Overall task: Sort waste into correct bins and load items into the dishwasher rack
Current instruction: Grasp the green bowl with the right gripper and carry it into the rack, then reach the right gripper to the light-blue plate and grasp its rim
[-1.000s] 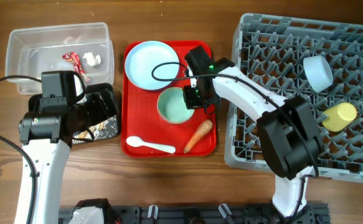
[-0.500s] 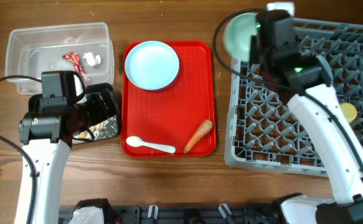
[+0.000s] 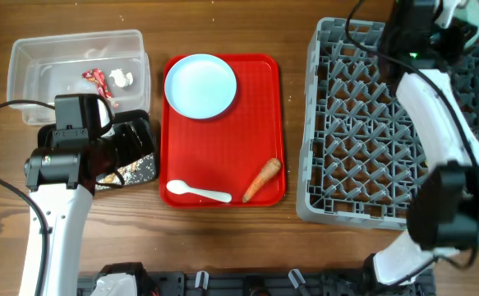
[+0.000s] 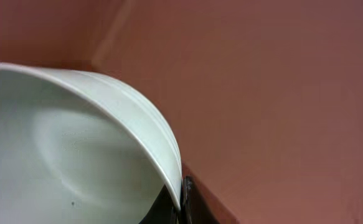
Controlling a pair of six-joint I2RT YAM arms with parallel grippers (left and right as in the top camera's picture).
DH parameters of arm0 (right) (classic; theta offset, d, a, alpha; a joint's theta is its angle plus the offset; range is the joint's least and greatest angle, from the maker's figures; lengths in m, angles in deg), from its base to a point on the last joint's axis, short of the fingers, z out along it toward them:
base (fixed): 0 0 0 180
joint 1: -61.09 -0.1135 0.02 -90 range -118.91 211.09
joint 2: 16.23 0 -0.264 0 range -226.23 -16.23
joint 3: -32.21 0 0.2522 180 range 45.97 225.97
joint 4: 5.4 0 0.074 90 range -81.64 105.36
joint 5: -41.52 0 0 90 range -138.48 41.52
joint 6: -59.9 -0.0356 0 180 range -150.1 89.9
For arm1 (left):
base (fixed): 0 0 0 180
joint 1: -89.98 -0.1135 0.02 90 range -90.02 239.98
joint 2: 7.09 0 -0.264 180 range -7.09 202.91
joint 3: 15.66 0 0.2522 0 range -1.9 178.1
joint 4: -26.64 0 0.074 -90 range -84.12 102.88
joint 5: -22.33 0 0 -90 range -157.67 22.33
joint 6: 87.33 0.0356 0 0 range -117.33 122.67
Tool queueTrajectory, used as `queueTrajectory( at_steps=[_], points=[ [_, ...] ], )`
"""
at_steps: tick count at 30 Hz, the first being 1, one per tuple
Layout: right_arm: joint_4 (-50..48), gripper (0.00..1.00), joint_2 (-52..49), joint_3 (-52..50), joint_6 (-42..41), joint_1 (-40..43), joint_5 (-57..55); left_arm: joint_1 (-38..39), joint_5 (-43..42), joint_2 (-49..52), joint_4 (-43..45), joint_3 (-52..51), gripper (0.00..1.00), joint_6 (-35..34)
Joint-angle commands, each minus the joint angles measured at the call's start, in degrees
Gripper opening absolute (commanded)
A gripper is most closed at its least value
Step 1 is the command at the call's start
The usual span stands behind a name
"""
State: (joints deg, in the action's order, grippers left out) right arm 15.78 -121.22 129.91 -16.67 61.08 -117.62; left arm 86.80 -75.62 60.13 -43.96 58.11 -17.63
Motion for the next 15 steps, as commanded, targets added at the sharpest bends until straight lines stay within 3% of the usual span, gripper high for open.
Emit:
queueTrajectory(
  at_steps=[1, 6, 15],
  points=[
    [-2.2, 0.04, -7.0, 0.6, 1.8, -0.1, -3.4, -0.5, -0.1, -0.3, 0.0, 0.5, 0.99, 0.0],
    [-2.5, 0.04, -13.8, 0.6, 1.5, -2.6, -2.8, -0.5, -0.5, -0.3, 0.0, 0.5, 0.99, -0.2],
    [0.1, 0.04, -14.6, 0.5, 1.2, -6.8, 1.9, -0.5, -0.5, -0.3, 0.0, 0.5, 0.99, -0.2]
  ],
)
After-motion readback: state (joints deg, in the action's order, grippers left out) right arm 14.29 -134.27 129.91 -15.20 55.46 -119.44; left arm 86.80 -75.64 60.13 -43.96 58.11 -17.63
